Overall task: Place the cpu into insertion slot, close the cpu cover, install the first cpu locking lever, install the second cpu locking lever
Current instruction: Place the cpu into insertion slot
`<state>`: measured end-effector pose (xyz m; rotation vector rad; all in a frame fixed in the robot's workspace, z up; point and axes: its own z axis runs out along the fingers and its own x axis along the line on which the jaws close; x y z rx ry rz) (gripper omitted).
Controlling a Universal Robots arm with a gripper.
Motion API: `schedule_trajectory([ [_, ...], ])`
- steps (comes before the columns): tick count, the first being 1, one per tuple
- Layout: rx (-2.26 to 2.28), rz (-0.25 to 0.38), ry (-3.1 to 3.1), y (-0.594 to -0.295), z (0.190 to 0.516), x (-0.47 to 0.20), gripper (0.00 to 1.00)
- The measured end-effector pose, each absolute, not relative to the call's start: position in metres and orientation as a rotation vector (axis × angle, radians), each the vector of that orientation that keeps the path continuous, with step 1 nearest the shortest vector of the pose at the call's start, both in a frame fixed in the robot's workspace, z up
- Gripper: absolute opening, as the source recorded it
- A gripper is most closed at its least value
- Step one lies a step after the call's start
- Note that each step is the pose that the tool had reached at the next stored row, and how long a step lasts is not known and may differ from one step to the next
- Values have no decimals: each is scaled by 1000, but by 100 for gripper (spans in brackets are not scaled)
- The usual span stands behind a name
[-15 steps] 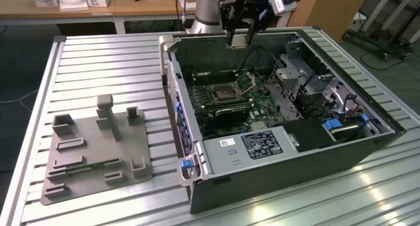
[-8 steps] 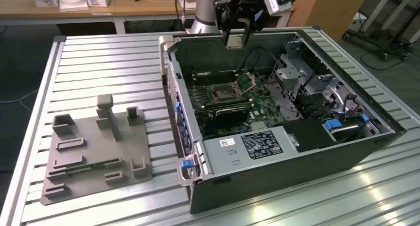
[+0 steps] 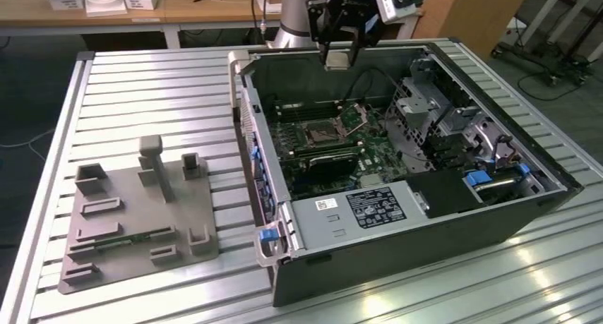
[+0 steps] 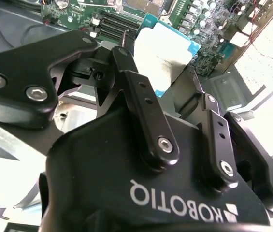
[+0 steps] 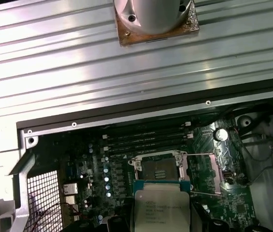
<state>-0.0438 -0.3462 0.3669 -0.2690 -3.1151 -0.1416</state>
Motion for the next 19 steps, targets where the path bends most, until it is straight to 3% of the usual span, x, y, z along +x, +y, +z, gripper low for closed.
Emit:
schedule_trajectory([
  [19, -307, -142, -3113, -346, 367, -44, 54],
])
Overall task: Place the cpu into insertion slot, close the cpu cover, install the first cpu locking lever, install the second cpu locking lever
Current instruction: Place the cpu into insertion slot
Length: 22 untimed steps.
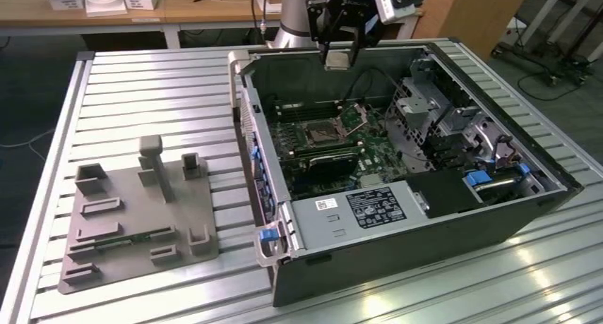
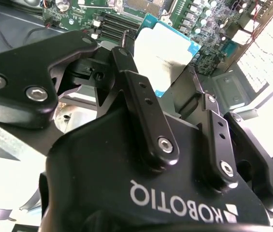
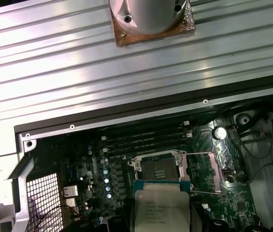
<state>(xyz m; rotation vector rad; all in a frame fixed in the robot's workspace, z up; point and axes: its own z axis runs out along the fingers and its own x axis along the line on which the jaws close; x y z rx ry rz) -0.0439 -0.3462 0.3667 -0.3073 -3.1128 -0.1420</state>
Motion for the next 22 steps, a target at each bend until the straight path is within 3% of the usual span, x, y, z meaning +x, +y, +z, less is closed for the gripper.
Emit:
schedule_trajectory([
  [22, -351, -142, -3109, -346, 367, -44, 54],
])
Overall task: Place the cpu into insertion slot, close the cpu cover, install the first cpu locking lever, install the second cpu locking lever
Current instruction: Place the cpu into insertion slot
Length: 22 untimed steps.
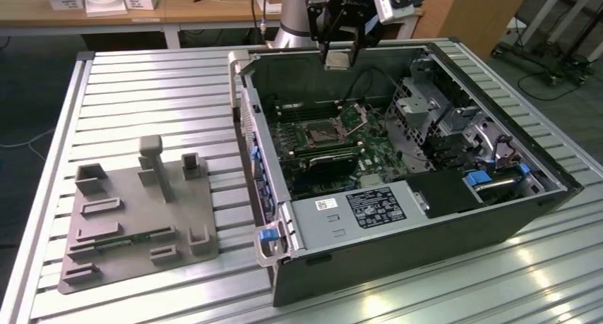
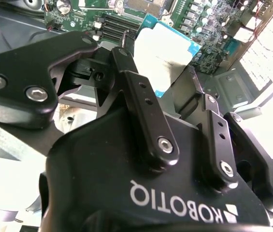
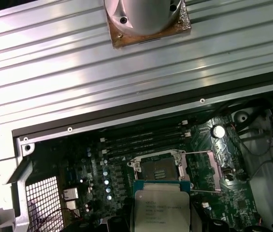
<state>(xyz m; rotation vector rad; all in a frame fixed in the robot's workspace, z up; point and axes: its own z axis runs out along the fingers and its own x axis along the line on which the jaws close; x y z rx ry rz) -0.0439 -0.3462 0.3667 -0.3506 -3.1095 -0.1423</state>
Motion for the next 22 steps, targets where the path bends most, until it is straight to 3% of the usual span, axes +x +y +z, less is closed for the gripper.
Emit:
schedule_trajectory([
  [22, -451, -143, -3099, -346, 367, -44, 54],
])
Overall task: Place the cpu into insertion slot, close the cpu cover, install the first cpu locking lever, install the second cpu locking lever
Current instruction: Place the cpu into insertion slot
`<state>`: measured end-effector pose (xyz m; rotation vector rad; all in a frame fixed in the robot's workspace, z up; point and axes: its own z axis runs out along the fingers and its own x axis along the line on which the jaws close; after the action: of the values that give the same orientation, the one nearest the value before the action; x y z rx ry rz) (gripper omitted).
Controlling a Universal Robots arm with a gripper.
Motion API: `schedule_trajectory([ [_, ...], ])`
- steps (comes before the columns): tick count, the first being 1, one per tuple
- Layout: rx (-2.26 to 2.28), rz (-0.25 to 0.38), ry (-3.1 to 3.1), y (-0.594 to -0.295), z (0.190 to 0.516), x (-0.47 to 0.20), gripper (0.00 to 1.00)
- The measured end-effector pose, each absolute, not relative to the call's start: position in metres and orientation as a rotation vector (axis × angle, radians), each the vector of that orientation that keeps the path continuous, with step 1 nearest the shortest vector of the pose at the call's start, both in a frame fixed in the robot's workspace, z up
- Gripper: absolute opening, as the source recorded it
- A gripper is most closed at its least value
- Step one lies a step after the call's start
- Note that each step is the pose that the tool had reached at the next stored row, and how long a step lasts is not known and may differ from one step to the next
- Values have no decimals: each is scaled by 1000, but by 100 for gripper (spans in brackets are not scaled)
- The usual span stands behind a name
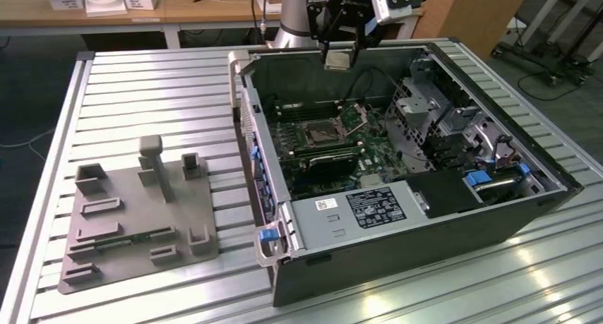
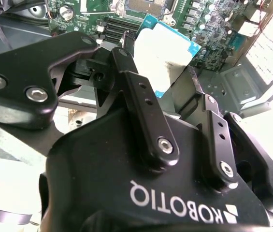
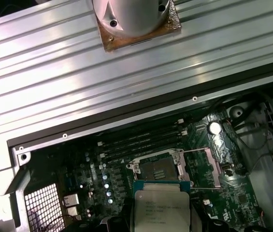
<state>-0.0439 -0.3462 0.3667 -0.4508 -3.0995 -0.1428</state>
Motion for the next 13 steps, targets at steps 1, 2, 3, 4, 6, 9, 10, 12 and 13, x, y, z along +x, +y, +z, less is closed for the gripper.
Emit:
schedule_trajectory([
  [1, -453, -143, -3099, -346, 367, -44, 54],
  [2, -455, -143, -3099, -346, 367, -44, 54],
  [3, -457, -143, -3099, -346, 367, -44, 54],
  [4, -459, -143, -3099, -346, 367, -44, 54],
  [6, -462, -143, -3098, -346, 367, -44, 54],
  [9, -467, -143, -3098, -346, 367, -44, 54],
  [10, -468, -143, -3097, -346, 367, -44, 54],
  [12, -472, -143, -3097, -346, 367, -44, 54],
  [13, -474, -143, -3097, -346, 367, -44, 54],
])
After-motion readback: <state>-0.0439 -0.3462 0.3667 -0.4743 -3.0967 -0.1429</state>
